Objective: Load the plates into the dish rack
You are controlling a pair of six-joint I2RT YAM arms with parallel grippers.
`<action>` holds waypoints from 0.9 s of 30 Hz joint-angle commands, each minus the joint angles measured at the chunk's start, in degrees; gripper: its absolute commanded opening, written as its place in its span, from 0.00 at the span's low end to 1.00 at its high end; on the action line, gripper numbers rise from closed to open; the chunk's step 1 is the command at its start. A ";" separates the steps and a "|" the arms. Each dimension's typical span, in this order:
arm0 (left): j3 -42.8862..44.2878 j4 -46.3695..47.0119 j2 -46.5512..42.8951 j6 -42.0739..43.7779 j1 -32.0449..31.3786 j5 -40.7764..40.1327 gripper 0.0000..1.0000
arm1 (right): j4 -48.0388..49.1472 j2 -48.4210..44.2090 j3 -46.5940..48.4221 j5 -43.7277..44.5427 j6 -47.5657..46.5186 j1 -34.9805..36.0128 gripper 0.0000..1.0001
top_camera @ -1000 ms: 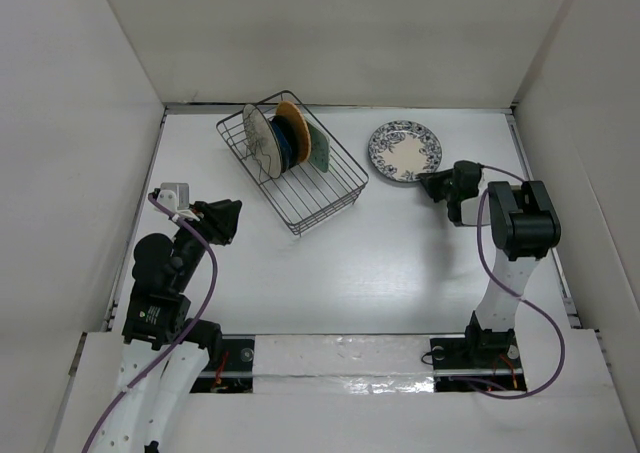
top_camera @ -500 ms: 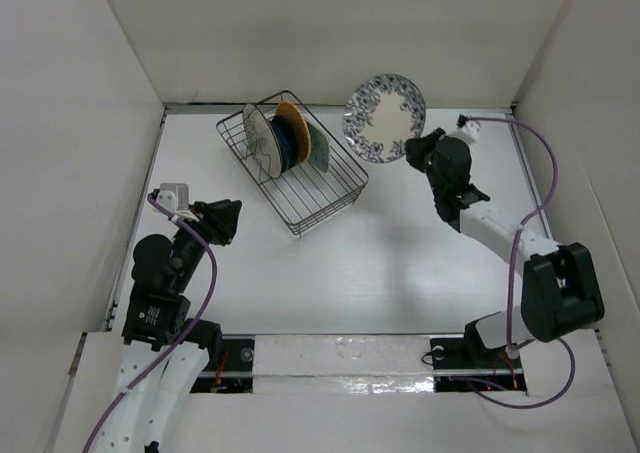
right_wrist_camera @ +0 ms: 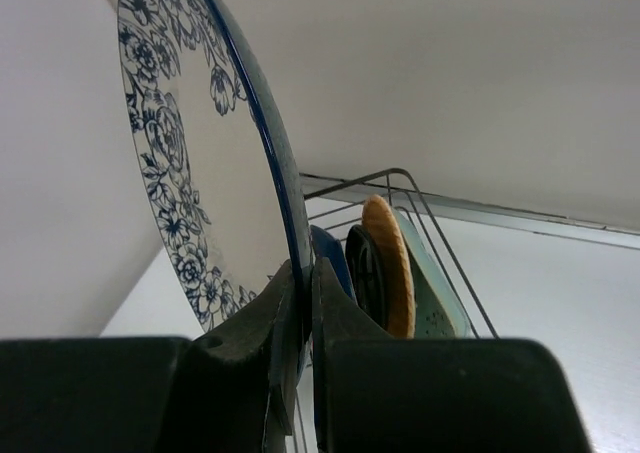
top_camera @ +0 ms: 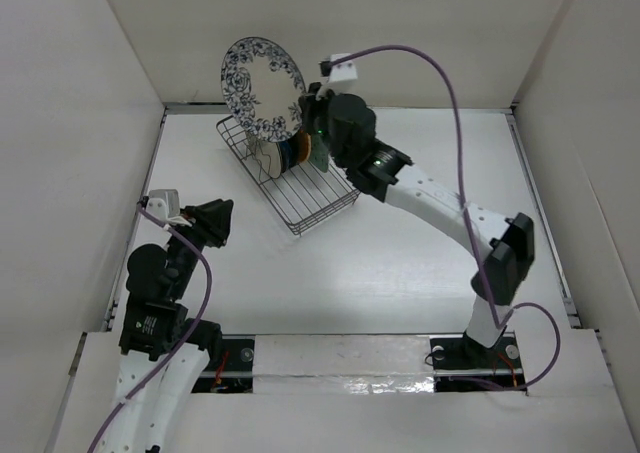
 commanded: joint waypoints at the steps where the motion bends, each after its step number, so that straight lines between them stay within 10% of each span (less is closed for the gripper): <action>1: 2.31 1.72 -2.49 0.42 -0.27 -4.18 0.23 | -1.19 6.00 13.55 7.66 -5.51 2.55 0.00; 11: 2.40 1.72 -4.26 0.33 -0.27 -6.83 0.24 | -2.87 24.04 35.80 21.72 -21.83 8.18 0.00; 27: 2.05 1.63 -4.52 0.06 -0.27 -5.42 0.25 | 18.73 36.00 37.66 36.49 -45.84 11.69 0.00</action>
